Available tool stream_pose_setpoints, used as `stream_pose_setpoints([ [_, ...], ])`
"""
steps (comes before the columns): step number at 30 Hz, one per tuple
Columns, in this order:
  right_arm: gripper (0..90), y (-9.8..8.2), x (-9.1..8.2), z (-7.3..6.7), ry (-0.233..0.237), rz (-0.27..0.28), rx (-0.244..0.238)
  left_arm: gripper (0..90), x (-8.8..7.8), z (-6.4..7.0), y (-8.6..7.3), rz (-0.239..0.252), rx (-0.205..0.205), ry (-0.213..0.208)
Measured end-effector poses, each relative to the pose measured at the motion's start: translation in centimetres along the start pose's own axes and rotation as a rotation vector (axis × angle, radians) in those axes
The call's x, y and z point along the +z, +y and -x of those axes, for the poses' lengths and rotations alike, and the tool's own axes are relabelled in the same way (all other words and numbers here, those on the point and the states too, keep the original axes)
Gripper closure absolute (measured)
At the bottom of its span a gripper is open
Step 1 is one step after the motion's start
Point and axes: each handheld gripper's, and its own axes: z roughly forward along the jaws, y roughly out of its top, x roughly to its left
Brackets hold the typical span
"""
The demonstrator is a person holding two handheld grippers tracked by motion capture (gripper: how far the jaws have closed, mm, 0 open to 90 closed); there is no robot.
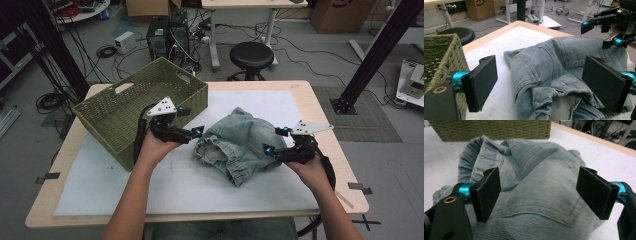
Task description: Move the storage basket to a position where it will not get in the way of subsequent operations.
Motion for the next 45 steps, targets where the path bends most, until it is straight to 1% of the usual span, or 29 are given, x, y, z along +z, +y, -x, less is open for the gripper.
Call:
stream_pose_setpoints([
  [1,20.3,-0.1,0.1,0.0,0.0,-0.005,-0.001,13.2,0.0,0.0,0.0,-0.006,0.002,-0.001],
  [2,20.3,-0.2,0.2,0.0,-0.001,-0.022,0.0,13.2,0.1,0.0,0.0,-0.007,0.001,-0.001],
  [4,20.3,-0.4,0.3,0.3,-0.018,-0.035,0.004,13.2,0.3,0.2,0.0,-0.017,0.006,-0.005],
  [7,20.3,-0.7,0.3,1.1,-0.044,-0.062,0.031,13.2,0.8,0.4,-0.1,-0.034,0.014,-0.019],
  [9,20.3,-1.1,0.3,1.6,-0.049,-0.07,0.05,13.2,1.2,0.4,-0.2,-0.049,0.012,-0.029],
  [12,20.3,-1.6,0.3,2.0,-0.054,-0.08,0.061,13.2,1.6,0.4,-0.5,-0.077,0.012,-0.041],
  [13,20.3,-1.6,0.3,2.0,-0.055,-0.08,0.064,13.2,1.7,0.4,-0.6,-0.073,0.01,-0.041],
  [14,20.3,-1.6,0.2,2.1,-0.055,-0.074,0.061,13.2,1.7,0.4,-0.8,-0.058,0.007,-0.04],
  [15,20.3,-1.5,0.1,2.1,-0.059,-0.071,0.058,13.2,1.7,0.3,-0.9,-0.051,-0.003,-0.036],
  [18,20.3,-1.3,-0.1,2.1,-0.062,-0.061,0.057,13.2,1.9,0.2,-1.2,-0.049,-0.024,-0.022],
  [21,20.3,-1.2,-0.3,2.0,-0.066,-0.053,0.055,13.2,1.8,0.2,-1.2,-0.051,-0.02,-0.014],
  [22,20.3,-1.1,-0.4,2.0,-0.068,-0.047,0.053,13.2,1.7,0.2,-1.1,-0.045,-0.017,-0.003],
  [29,20.3,-0.8,-0.7,1.9,-0.069,-0.029,0.051,13.2,-0.5,-0.3,0.1,0.0,0.005,0.046],
  [31,20.3,-0.7,-0.7,1.9,-0.067,-0.026,0.047,13.2,-1.3,-0.7,0.1,0.011,-0.01,0.067],
  [33,20.3,-0.6,-0.7,1.8,-0.066,-0.025,0.045,13.2,-1.9,-1.0,0.2,0.004,-0.015,0.098],
  [36,20.3,-0.6,-0.8,1.8,-0.064,-0.022,0.048,13.2,-2.5,-1.5,0.2,-0.009,-0.009,0.133],
  [39,20.3,-0.6,-0.7,1.8,-0.065,-0.023,0.046,13.3,-2.8,-1.8,0.1,-0.006,-0.019,0.145],
  [45,20.3,-0.6,-0.6,1.7,-0.059,-0.028,0.046,13.4,-3.1,-2.2,-0.1,-0.017,-0.037,0.15],
])
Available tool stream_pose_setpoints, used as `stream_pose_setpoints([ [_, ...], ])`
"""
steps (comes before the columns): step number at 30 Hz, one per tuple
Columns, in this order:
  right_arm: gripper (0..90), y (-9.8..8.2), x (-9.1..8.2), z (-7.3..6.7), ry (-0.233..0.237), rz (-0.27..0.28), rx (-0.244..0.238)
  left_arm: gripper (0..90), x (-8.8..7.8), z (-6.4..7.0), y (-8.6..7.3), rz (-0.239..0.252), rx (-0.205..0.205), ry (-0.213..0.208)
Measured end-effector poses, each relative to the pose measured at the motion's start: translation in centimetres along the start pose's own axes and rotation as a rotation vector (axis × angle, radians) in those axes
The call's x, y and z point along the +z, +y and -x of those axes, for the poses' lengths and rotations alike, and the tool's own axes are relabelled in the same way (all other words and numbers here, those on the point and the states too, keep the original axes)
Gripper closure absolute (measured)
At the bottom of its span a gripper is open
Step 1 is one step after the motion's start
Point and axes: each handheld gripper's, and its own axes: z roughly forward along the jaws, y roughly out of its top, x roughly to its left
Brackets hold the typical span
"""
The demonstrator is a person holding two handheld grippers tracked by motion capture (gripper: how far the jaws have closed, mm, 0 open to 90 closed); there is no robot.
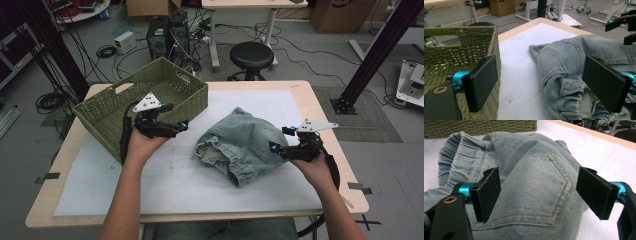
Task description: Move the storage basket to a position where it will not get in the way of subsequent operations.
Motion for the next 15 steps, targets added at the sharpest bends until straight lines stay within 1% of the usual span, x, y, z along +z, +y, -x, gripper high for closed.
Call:
stream_pose_setpoints([
  [5,20.3,0.1,-0.4,0.1,-0.003,0.014,0.004,13.9,-1.6,-0.7,0.3,-0.013,-0.005,0.022],
  [7,20.3,0.2,-0.5,0.1,0.0,0.019,0.006,15.0,-2.5,-1.0,0.3,-0.024,0.006,0.036],
  [8,20.3,0.2,-0.5,0.2,-0.001,0.021,0.007,16.1,-2.9,-1.3,0.2,-0.03,0.007,0.036],
  [10,20.3,0.2,-0.4,0.1,0.0,0.017,0.007,19.2,-3.3,-1.9,0.0,-0.05,-0.001,0.037],
  [11,20.3,0.3,-0.3,0.1,-0.001,0.015,0.004,19.4,-3.4,-2.2,-0.2,-0.063,-0.007,0.046],
  [12,20.3,0.3,-0.2,0.0,0.003,0.014,0.004,19.9,-3.5,-2.6,-0.3,-0.072,-0.037,0.056],
  [13,20.3,0.3,-0.2,-0.1,0.002,0.015,0.001,21.2,-3.5,-2.9,-0.4,-0.065,-0.078,0.051],
  [14,20.3,0.3,-0.2,-0.1,0.004,0.012,0.002,22.5,-3.5,-3.2,-0.4,-0.064,-0.105,0.041],
  [15,20.3,0.4,-0.1,-0.1,0.003,0.013,-0.003,23.6,-3.5,-3.4,-0.4,-0.067,-0.12,0.031],
])
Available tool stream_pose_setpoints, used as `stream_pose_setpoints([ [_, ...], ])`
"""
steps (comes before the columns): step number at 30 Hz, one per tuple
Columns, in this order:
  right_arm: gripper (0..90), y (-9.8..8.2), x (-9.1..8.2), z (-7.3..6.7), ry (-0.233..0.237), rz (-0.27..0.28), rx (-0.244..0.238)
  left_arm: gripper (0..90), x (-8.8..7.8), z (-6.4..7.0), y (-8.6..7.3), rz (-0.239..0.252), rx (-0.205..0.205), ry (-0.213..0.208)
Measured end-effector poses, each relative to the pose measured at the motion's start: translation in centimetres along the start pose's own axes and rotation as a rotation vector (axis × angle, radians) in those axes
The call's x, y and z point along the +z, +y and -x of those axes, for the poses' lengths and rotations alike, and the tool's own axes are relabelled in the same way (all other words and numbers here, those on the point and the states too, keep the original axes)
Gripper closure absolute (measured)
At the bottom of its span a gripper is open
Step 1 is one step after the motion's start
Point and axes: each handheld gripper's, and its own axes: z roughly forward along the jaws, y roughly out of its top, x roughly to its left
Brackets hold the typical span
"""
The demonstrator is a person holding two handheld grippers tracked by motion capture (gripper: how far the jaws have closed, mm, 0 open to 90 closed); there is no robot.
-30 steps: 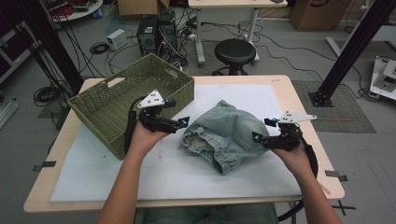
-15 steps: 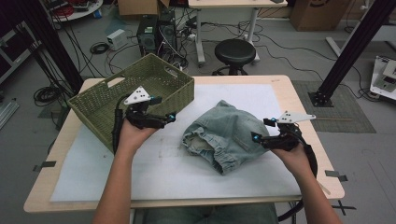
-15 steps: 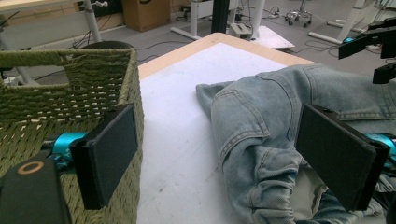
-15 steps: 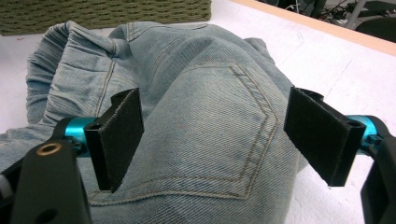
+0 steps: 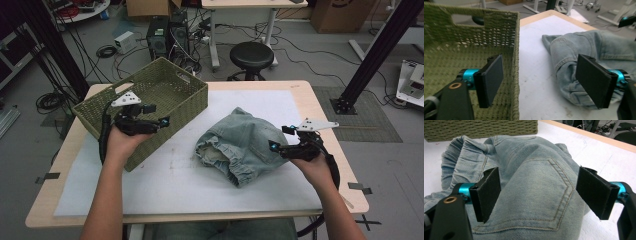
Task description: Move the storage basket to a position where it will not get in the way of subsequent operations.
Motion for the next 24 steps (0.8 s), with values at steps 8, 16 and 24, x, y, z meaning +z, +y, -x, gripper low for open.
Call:
stream_pose_setpoints([
  [8,20.3,0.1,0.0,-0.2,0.001,-0.001,-0.001,24.9,1.1,0.3,-0.2,-0.051,0.023,0.024],
  [16,20.3,0.1,0.0,-0.2,0.003,0.0,0.0,33.8,1.1,0.7,-0.3,-0.073,0.049,0.051],
  [24,20.3,0.1,0.1,-0.2,0.003,-0.001,-0.006,35.2,1.3,1.5,-0.5,-0.099,-0.012,0.108],
])
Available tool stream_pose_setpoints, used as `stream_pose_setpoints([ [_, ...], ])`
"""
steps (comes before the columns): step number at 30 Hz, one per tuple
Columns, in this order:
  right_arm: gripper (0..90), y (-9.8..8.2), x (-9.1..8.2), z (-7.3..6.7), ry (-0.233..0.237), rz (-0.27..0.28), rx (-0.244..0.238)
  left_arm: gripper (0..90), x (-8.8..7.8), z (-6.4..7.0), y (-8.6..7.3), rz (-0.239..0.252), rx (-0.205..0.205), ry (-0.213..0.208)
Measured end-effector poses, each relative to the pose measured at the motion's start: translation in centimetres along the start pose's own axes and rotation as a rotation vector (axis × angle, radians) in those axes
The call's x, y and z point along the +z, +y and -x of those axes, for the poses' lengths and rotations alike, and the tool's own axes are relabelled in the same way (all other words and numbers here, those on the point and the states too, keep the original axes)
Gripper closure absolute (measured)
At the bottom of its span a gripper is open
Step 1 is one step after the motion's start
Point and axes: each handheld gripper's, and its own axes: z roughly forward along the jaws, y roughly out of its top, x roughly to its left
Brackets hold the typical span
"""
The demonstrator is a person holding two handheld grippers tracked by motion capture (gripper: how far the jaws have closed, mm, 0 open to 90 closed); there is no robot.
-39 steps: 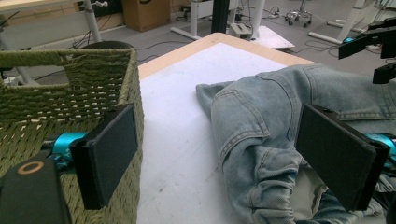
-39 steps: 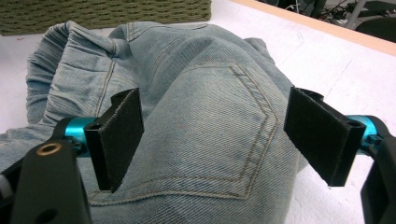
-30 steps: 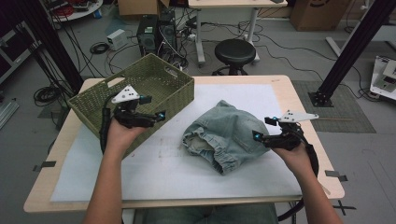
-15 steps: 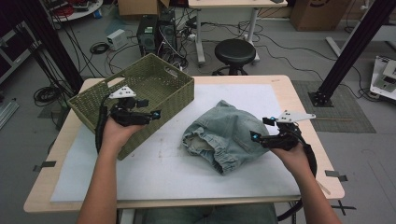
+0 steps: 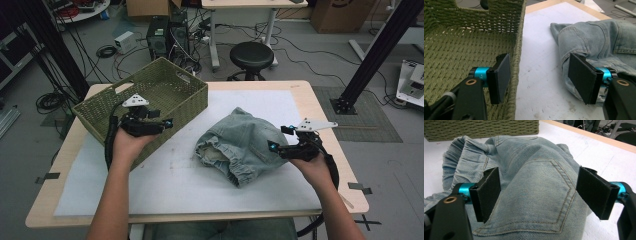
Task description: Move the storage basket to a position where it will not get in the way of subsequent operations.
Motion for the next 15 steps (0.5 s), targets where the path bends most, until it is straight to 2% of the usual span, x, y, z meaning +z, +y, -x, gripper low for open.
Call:
stream_pose_setpoints([
  [4,20.3,0.0,0.0,-0.1,0.001,0.002,-0.001,35.7,0.7,0.0,-0.4,-0.041,-0.006,0.042],
  [5,20.3,0.0,-0.1,-0.1,0.002,0.003,0.001,35.6,0.8,0.0,-0.4,-0.043,-0.02,0.04],
  [15,20.3,0.0,-0.2,0.1,0.0,0.004,0.004,35.7,1.1,-0.2,-0.7,-0.054,-0.033,0.038],
])
